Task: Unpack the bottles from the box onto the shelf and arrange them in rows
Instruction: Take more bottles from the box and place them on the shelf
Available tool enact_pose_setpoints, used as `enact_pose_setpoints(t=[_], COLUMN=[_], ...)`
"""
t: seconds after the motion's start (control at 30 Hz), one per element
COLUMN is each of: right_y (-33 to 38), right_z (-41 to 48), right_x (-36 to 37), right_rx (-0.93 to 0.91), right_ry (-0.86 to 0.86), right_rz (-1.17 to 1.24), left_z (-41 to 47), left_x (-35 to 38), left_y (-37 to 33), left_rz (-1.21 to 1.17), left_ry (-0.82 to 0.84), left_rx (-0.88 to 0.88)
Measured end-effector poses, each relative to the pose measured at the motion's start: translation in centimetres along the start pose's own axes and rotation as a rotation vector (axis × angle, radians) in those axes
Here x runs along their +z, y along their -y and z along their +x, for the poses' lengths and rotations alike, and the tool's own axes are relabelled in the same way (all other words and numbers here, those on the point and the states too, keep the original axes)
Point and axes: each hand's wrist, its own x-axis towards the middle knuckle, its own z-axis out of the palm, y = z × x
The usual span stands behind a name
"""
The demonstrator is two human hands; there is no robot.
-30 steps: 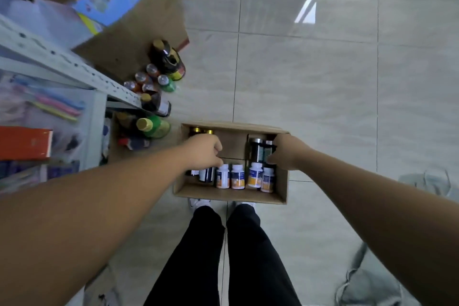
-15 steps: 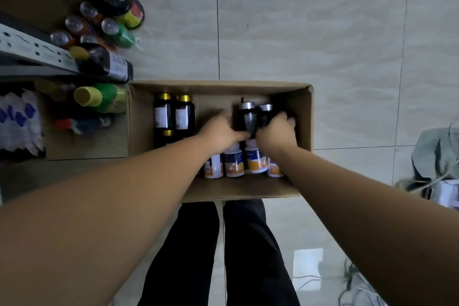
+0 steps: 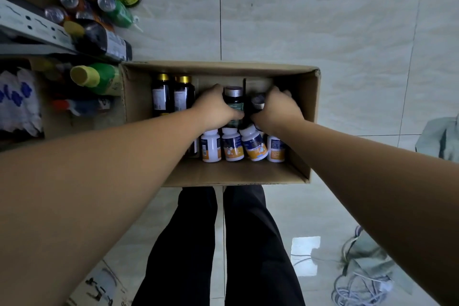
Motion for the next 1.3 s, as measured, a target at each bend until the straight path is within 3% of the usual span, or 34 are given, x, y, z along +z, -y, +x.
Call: enact_pose_setpoints(t=[0.2,0.37,0.63,0.83,1.03,1.3], right_y=[2.4,8.1,23.5,35.9,46.1,53.7], right_z=[-4.7,-10.5,-24.2,-38.0,-52.8,-69.7], right_x=[-6.4,-17.2,-38.8,-50.1,-52.0,-43.5], right_rx=[-0.159,-0.373,-0.639,-0.865,-1.183,-1.529], right_ry=[0.073,0.127,-0.021,-0.153,-0.185,-0.183], right_rz=[0.015,-0.052,-0.325,-0.491,-0.524,-0.599], left_z=[-5.7,-13.9,-31.7,-50.3,-68.8,-87.9], left_x=[-6.1,-14.0,-31.2,-41.5,-45.6,-42.8], left_y=[-3.3,-9.2,-22.5,-27.4,-24.4,-13.6], left_rz=[0.168,0.197,0.257,0.340,0.362,0.228], left_ry=[0.026,-0.032,-0.272,-0.581,-0.886,-1.175], left_rx=[0.064,0.177,0.301,0.324,0.200,-0.043])
